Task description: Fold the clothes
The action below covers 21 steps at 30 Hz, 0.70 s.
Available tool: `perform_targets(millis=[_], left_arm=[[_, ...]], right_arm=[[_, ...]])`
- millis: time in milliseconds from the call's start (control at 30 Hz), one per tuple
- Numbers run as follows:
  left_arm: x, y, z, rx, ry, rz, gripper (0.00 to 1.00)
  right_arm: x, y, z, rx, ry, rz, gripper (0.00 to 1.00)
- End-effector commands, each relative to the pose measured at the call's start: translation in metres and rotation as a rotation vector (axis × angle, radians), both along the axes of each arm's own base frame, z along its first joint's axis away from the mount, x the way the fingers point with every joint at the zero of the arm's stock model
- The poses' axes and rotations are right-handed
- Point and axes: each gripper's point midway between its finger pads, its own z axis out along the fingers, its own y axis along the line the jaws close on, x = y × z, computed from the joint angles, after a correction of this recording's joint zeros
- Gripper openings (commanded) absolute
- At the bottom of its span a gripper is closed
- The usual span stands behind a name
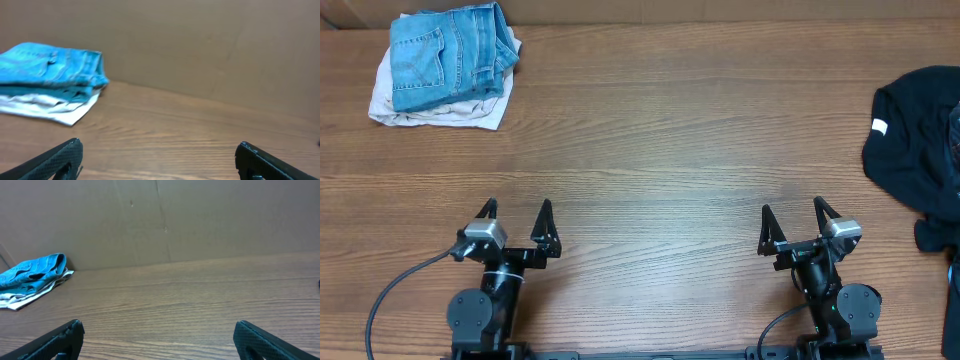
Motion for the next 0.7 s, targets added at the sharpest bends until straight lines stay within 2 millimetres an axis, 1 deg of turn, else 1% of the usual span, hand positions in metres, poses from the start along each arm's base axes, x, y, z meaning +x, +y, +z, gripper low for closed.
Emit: perform_targets(millis=[0,100,267,300,333,500,567,667], left_arm=[[-0.001,0.013,-0.011,-0.002,-0.017,0.076,1.0],[-0.003,0.016,-0.023,-0.001,0.001,0.097,1.0],[-0.004,0.018,-0.032,0.009,0.039,0.105,1.0],[-0.004,0.019,-0.04,0.013,0.068,0.11,1.0],[-0.004,0.016,-0.039,0.055,0.063,0.092,1.0],[-0.004,0.018,-0.039,0.113,0.059,0.096,1.0],[-0.004,0.022,-0.039,0.114,0.06,0.113,1.0],[-0.004,0.022,-0.039,0.115,0.061,0.112,1.0]], right_arm=[[0.0,-0.002,-0.002,-0.003,-0.006,-0.012,1.0],[0.0,-0.002,-0.002,-0.003,-0.006,-0.012,1.0],[0.0,-0.002,-0.002,-0.003,-0.006,-0.012,1.0],[0.0,-0.002,-0.002,-0.003,-0.006,-0.012,1.0],[0.0,-0.002,-0.002,-0.003,-0.006,-0.012,1.0],[0.0,-0.002,-0.002,-0.003,-0.006,-0.012,1.0],[0.0,-0.002,-0.002,-0.003,-0.006,-0.012,1.0],[0.0,-0.002,-0.002,-0.003,-0.006,-0.012,1.0]])
